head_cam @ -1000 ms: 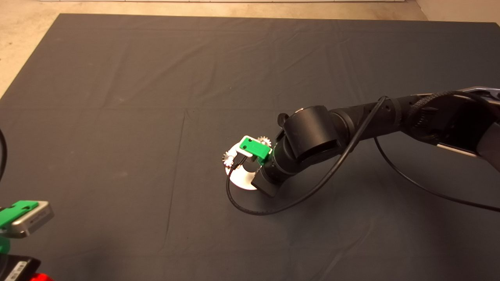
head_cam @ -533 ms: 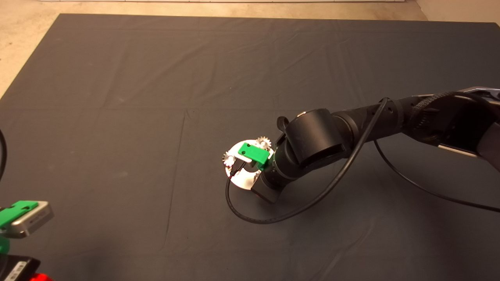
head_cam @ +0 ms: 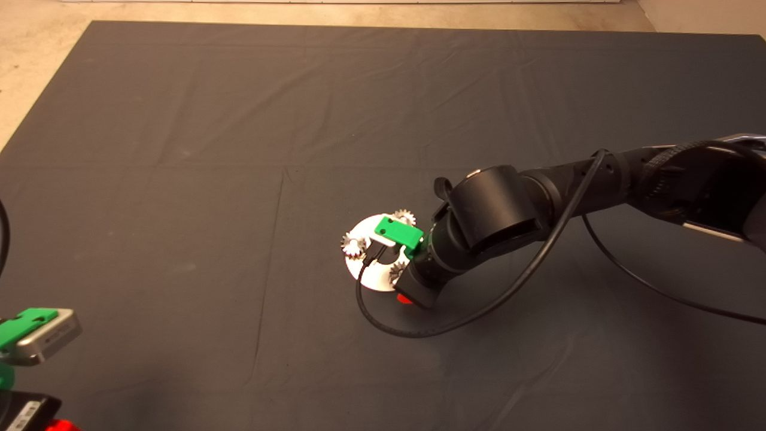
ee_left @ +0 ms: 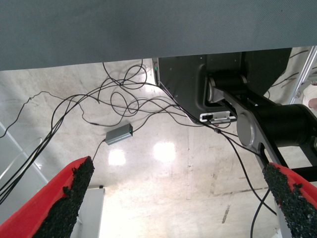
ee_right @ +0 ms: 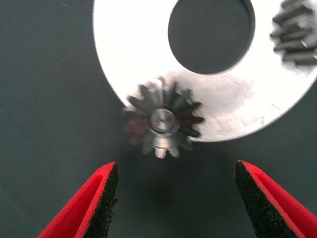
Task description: Install three planetary gears onto the carrier pins
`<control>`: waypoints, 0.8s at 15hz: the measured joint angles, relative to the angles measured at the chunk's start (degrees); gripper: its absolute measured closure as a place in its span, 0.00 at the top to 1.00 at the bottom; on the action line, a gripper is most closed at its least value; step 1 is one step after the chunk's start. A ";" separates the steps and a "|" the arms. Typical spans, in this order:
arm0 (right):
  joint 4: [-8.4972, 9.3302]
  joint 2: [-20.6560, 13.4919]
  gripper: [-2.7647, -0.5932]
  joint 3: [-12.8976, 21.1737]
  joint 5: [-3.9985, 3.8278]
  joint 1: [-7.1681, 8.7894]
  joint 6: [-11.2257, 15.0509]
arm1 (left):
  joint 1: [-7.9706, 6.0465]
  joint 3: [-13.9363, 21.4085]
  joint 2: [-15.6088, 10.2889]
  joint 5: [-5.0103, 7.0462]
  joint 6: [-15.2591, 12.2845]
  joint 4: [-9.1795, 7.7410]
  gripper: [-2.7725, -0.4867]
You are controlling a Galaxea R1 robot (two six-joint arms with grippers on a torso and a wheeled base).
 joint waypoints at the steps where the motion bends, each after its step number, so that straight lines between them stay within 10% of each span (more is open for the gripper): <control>1: 0.04 -1.00 0.54 0.10 0.00 0.05 0.01 | 0.00 0.00 0.00 0.00 0.01 0.00 0.89; 6: 3.34 -9.21 0.66 4.62 0.02 3.31 5.22 | 0.00 0.00 0.02 0.00 0.34 0.00 0.89; 12: 11.34 -22.75 0.72 16.25 -0.28 10.37 22.89 | 0.00 0.00 0.23 0.00 0.97 -0.11 0.89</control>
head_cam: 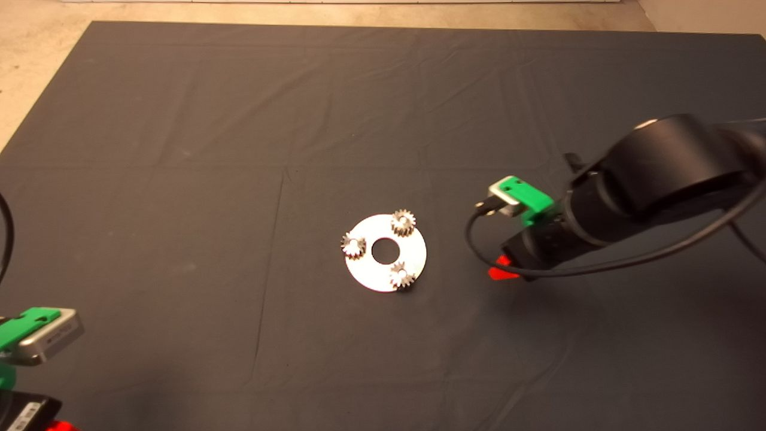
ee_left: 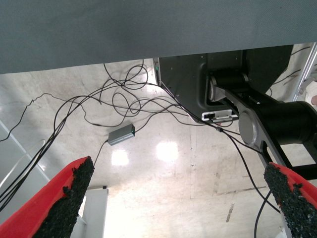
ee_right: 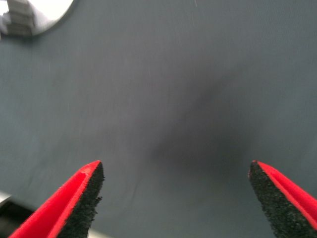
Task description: Install three planetary gears onto the carrier pins
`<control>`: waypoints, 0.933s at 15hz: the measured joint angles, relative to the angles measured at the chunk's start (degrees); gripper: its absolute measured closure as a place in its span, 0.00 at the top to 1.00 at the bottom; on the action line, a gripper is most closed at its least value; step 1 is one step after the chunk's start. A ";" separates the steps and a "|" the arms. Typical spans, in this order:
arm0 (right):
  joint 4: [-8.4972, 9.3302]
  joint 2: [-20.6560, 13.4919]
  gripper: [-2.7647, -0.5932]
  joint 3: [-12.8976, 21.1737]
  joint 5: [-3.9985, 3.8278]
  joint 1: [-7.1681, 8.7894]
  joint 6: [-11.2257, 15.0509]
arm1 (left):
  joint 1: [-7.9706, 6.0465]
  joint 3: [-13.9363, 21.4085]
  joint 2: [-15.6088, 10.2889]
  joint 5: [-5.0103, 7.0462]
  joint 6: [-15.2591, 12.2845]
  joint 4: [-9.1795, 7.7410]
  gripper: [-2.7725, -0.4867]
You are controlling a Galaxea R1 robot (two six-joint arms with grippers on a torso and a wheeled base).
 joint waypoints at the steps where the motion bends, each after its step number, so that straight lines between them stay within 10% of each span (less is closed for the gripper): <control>1: 1.49 -1.46 0.78 2.98 -0.09 0.52 3.92 | 0.00 0.02 0.09 0.00 0.07 -0.29 0.89; 6: 9.02 -5.76 0.84 13.05 0.12 2.47 22.70 | 0.00 0.17 0.27 0.01 0.10 -1.45 0.89; 14: 12.31 -9.38 0.86 15.14 0.11 3.08 25.65 | 0.00 0.27 3.42 0.01 0.05 -1.61 0.89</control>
